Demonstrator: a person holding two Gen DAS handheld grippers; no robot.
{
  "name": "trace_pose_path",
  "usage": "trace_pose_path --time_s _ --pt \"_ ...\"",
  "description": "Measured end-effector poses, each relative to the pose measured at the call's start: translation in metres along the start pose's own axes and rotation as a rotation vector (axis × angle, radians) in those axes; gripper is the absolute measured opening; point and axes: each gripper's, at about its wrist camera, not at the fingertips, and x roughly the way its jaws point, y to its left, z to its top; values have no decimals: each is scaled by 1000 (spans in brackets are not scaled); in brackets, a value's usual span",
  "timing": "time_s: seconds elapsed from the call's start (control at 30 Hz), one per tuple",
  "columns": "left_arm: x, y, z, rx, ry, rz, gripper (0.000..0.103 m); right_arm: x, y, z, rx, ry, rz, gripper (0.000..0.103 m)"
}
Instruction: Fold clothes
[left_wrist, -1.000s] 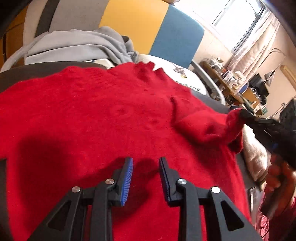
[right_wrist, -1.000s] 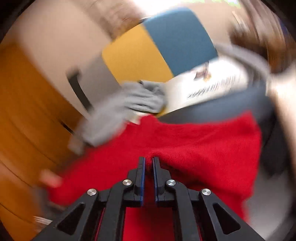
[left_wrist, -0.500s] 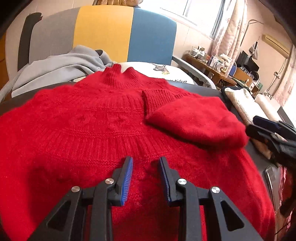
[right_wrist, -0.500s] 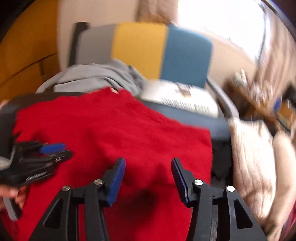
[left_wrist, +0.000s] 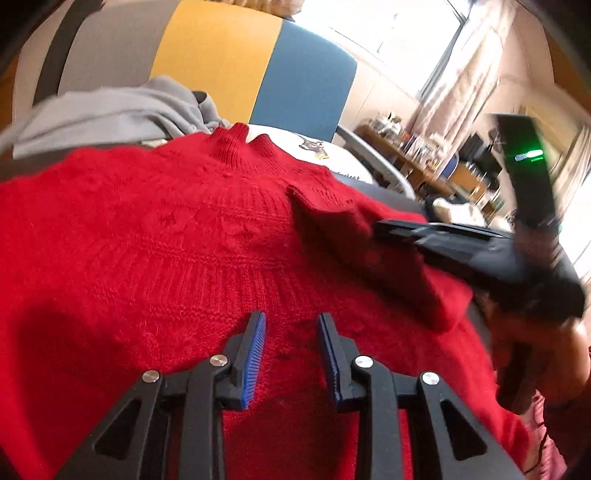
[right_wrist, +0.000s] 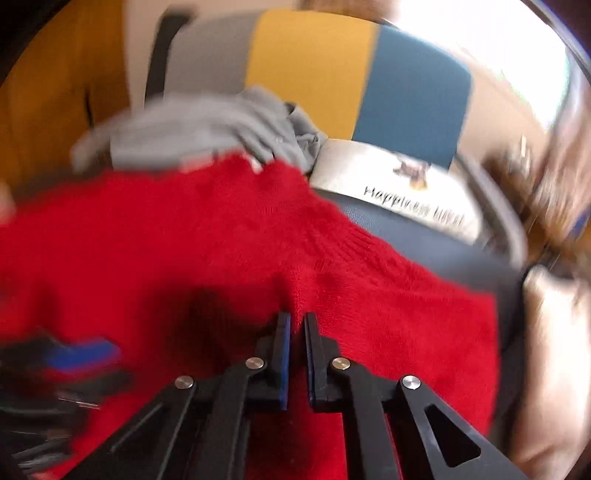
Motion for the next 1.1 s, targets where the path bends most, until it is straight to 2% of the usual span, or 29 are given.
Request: trace_pose_path --time_s 0.07,0.17,0.2,0.27,0.3,0.4,0.43,0.47,0.5,0.53,0.57,0.6,0.7,0.8,0.9,0.93,0.97,1.03,1.1 --pt "0 -2 0 3 0 5 29 -25 -26 4 199 -46 260 6" --pt "1 -5 -1 16 -1 20 29 -40 -56 3 377 -94 500 6" --pt "1 -5 -1 21 -3 27 29 -38 -62 4 394 -90 515 6" --pt "2 -6 -1 26 -3 34 29 -31 -69 4 368 -71 429 7" --pt "2 -6 -1 27 -3 35 29 -22 -74 2 359 -48 356 7" --pt "1 -5 -2 27 -4 34 29 16 -101 -16 386 84 49 9" --pt "1 -5 -2 27 -4 33 29 24 -117 -20 426 110 -14 7" --pt "0 -5 -2 26 -4 33 29 19 -129 -24 486 74 13 5" --pt "0 -5 -2 26 -4 33 29 15 -139 -28 530 47 25 12" --pt "1 -5 -2 27 -4 34 29 8 -139 -29 529 48 -7 18" --pt "1 -6 -2 29 -4 37 29 1 -138 -30 525 45 -37 38" --pt "1 -7 -2 32 -3 42 29 -9 -135 -29 510 18 -56 54" --pt "2 -13 -2 61 1 77 29 -46 -114 -28 441 -125 -72 58" --pt "5 -23 3 92 22 108 29 -54 -81 -21 302 -129 -42 61" --pt "13 -32 24 37 52 23 29 -31 -57 -27 214 -33 -40 58" --pt "16 -34 32 7 55 -7 29 -20 -57 -34 191 18 -62 49" --pt "20 -38 42 -16 61 -30 31 -10 -59 -42 180 54 -76 16" --pt "28 -47 58 -38 75 -60 31 -9 -79 -52 248 11 -50 14" --pt "37 -59 69 -2 84 -54 32 -13 -95 -63 327 -28 -48 11"
